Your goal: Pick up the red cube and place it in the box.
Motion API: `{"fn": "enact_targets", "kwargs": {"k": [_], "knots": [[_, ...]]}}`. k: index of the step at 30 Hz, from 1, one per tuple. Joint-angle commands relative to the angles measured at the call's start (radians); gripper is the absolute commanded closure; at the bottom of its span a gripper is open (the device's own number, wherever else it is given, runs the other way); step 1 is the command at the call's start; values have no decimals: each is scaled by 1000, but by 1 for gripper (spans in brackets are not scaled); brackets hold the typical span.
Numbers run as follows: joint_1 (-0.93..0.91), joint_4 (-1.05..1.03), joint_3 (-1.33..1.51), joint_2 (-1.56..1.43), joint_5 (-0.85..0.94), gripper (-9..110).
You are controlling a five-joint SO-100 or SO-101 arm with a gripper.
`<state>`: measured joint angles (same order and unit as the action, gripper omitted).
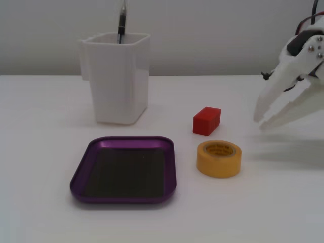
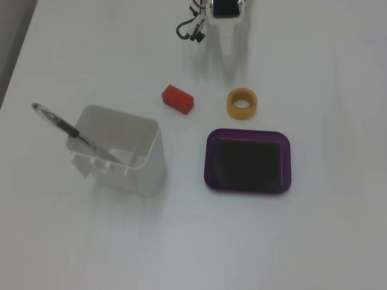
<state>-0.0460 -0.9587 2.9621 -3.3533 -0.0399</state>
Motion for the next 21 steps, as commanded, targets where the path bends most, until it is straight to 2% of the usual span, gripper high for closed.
{"fn": "enact_targets", "kwargs": {"k": [1,9,21], "knots": [[-63,71,-43,-66,8,102],[-166,232,-121,364,9,92],[-207,244,-666,1193,2,80]]}}
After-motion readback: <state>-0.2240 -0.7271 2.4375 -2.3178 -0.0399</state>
